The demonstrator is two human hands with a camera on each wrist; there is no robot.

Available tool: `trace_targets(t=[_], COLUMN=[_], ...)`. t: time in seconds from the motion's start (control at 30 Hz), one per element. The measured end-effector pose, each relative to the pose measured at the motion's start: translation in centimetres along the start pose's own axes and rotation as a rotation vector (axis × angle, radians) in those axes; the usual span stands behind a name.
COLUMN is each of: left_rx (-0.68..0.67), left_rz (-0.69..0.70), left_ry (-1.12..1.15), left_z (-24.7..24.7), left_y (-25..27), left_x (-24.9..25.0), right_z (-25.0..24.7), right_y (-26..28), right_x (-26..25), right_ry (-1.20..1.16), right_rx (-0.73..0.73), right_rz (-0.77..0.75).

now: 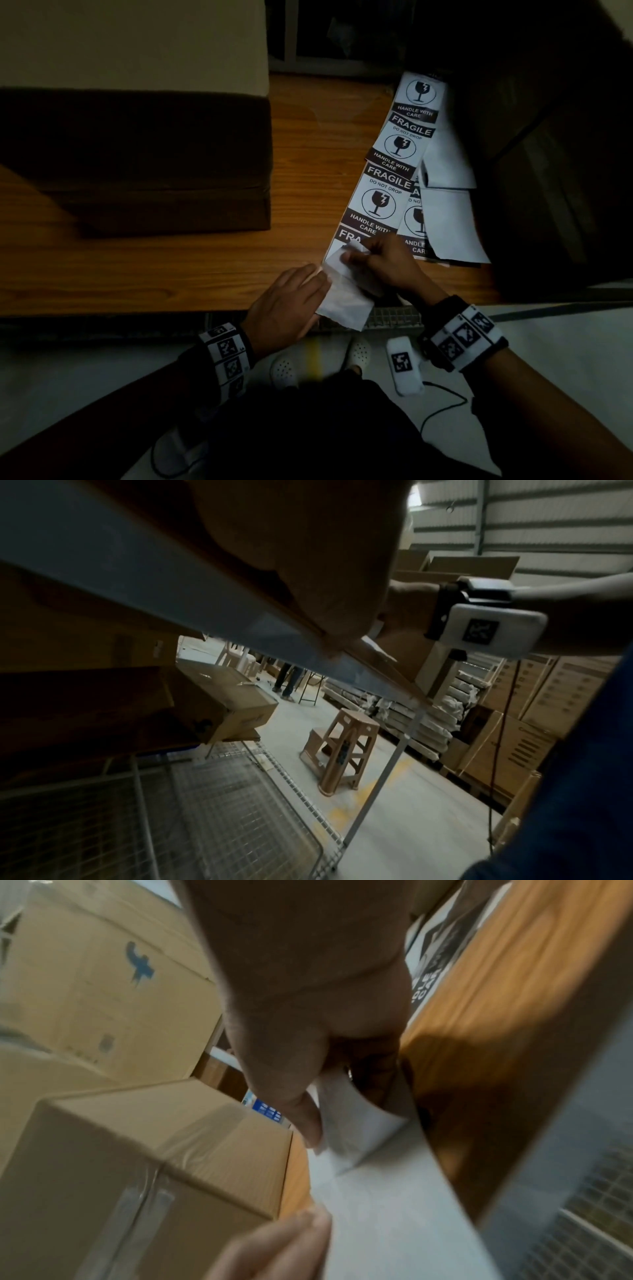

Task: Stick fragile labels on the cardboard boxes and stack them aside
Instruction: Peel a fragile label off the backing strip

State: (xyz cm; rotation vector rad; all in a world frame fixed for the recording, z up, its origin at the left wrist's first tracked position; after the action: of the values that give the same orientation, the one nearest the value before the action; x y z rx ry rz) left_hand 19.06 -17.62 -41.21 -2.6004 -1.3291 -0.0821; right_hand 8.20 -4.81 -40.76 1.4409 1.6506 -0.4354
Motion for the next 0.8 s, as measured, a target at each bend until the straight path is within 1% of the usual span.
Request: trace_targets(t=[0.23, 0.43, 0.67, 0.73, 0.77, 0.8], left_rx=[0.053, 0.083, 0.05, 0.033, 0.047, 0.081], left_rz=[0.009, 0.036, 0.052, 0.036, 0.006, -0.053], left_ry=[-0.007, -0.012, 0.006, 0.049, 0.117, 0.222], left_z=[-0.3, -0.2, 0.1, -0.1, -0.6, -1.4], left_y=[0.0, 0.2, 0.0, -0.1, -0.1, -0.1], left_x=[0.1, 0.2, 0.1, 0.0, -0.3, -0.8], right_z=[-0.3, -0.7, -1.0, -1.0, -1.1, -1.4], right_y=[-0.2, 0.0, 0.4, 0.5, 0.4, 0.3], right_x=[1.2, 1.3, 1.7, 1.5, 1.3, 1.0], right_ry=[-0.178, -0.242, -0.398, -0.41, -0.391, -0.372], right_rx=[-0.029, -0.025, 0.002, 0.003, 0.007, 0.021], right_rz=[0.148, 0.182, 0.242, 0.239, 0.221, 0.198])
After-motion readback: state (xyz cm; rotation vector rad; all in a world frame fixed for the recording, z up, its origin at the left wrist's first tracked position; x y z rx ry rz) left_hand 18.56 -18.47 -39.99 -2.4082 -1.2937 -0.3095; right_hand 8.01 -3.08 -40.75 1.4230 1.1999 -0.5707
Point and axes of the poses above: each hand's wrist, its own y-axis away from the middle knuckle, its own z-axis out of the palm, x = y × z, the point moved 9 cm from there along -y, towards the middle knuckle, and after that the axes turned 2 degrees about -y, right-handed, at the moved point
